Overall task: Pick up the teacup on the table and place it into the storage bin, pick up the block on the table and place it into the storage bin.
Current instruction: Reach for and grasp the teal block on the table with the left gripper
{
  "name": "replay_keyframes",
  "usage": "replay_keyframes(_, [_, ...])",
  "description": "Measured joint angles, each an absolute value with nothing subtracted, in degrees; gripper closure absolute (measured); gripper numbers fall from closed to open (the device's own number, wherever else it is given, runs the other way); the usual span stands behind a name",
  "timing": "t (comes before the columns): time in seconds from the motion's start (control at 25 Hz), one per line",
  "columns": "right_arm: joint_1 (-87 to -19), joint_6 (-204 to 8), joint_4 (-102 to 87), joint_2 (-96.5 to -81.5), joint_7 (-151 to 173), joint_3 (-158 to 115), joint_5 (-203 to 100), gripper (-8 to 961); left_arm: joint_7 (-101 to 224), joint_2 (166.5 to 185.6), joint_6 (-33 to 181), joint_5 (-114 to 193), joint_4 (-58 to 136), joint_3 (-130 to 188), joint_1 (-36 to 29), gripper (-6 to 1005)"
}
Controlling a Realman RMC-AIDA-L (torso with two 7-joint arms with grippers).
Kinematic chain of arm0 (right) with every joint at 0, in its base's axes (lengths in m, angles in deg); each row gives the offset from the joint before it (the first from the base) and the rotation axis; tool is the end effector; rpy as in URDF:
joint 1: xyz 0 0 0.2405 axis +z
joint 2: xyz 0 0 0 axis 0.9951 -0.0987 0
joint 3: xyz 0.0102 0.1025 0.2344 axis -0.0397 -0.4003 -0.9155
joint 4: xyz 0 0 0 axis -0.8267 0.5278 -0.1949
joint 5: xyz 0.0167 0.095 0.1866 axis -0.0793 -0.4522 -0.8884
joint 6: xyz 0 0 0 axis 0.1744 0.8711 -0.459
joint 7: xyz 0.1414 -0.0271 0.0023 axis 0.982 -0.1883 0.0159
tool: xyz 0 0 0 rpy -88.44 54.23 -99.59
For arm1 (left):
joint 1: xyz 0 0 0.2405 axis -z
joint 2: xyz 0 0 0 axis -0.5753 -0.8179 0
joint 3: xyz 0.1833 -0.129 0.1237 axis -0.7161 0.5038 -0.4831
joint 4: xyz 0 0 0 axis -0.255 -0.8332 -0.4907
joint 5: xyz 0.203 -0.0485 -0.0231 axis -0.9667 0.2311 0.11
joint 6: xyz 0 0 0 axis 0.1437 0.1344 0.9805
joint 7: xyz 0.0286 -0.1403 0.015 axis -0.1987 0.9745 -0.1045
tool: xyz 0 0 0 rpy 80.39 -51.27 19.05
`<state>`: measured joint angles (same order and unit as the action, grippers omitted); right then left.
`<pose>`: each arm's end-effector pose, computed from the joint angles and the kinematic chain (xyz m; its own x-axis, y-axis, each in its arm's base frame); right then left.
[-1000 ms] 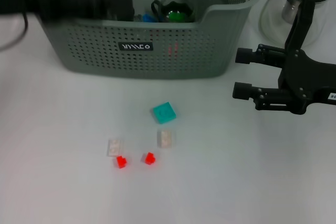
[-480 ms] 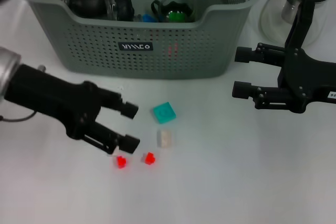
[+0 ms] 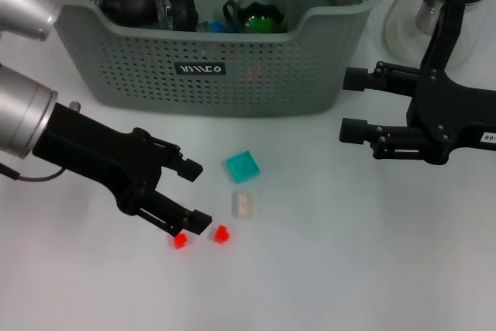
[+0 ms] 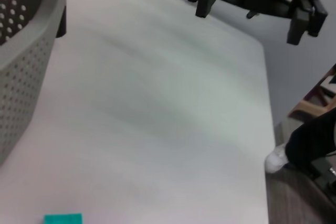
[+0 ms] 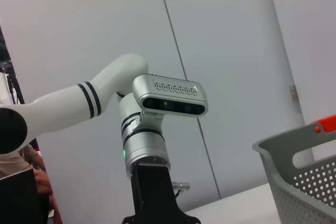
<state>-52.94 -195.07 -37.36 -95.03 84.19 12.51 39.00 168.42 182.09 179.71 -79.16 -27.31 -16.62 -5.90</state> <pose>0.2227 0.3031 0.0030 0.6902 -0.2618 -0.6746 -0.2821 -0.9558 0.0824 -0.2163 0.2916 0.0318 0.8901 0.4517 0.0606 0.4433 -0.8890 0.1150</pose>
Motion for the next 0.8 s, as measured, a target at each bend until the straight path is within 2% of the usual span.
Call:
replay_keyframes(0.36, [-52.78, -195.07, -37.36, -95.03, 84.19, 12.50, 38.98, 102, 170.78, 182.96, 180.35, -80.30, -32.45, -16.88, -5.76, 99])
replay_keyframes(0.64, [-52.78, -194.83, -37.36, -95.02, 84.19, 12.51, 38.86, 102, 174.21, 185.39, 177.40, -85.07, -37.24, -24.23, -4.49, 100])
replay_keyframes(0.8, [-52.90, -194.35, -37.36, -95.02, 84.19, 12.51, 38.83, 102, 177.89, 185.48, 171.05, -85.46, -38.24, -31.81, -4.67, 100])
